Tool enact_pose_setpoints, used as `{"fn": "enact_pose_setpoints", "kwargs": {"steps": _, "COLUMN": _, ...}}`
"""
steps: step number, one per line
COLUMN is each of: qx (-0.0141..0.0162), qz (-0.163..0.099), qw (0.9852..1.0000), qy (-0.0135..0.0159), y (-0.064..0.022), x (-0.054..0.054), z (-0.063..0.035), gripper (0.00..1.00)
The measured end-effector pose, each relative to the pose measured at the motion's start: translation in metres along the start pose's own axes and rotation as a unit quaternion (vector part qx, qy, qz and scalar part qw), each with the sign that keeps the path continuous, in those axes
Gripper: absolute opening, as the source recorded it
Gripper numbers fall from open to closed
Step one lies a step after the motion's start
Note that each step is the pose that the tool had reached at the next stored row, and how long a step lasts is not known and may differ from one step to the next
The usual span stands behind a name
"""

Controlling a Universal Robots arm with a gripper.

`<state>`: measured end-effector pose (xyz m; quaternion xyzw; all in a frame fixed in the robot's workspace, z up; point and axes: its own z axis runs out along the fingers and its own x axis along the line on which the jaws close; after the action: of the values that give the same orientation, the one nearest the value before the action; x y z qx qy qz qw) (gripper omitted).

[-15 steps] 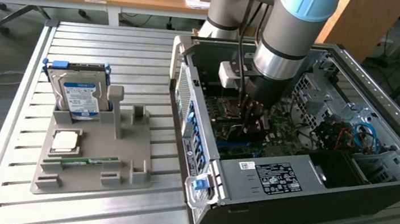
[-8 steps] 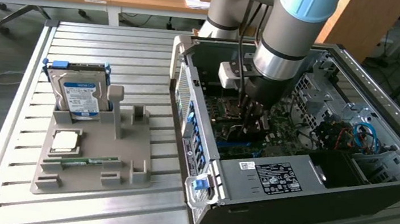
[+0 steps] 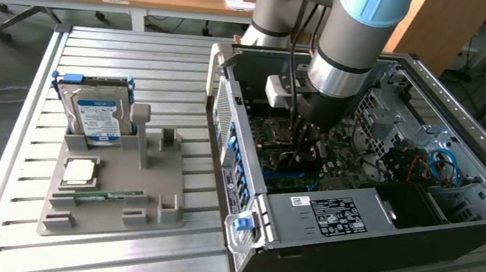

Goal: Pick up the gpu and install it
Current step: 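Insert the gpu into the slot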

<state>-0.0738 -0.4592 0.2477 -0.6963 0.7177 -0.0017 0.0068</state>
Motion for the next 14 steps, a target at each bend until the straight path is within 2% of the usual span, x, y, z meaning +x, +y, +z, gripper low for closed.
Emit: {"fn": "enact_pose_setpoints", "kwargs": {"steps": 14, "qx": 0.0001, "qz": 0.0, "qw": 1.0, "qy": -0.0002, "y": -0.0012, "x": 0.0004, "z": -0.0009, "gripper": 0.26}}
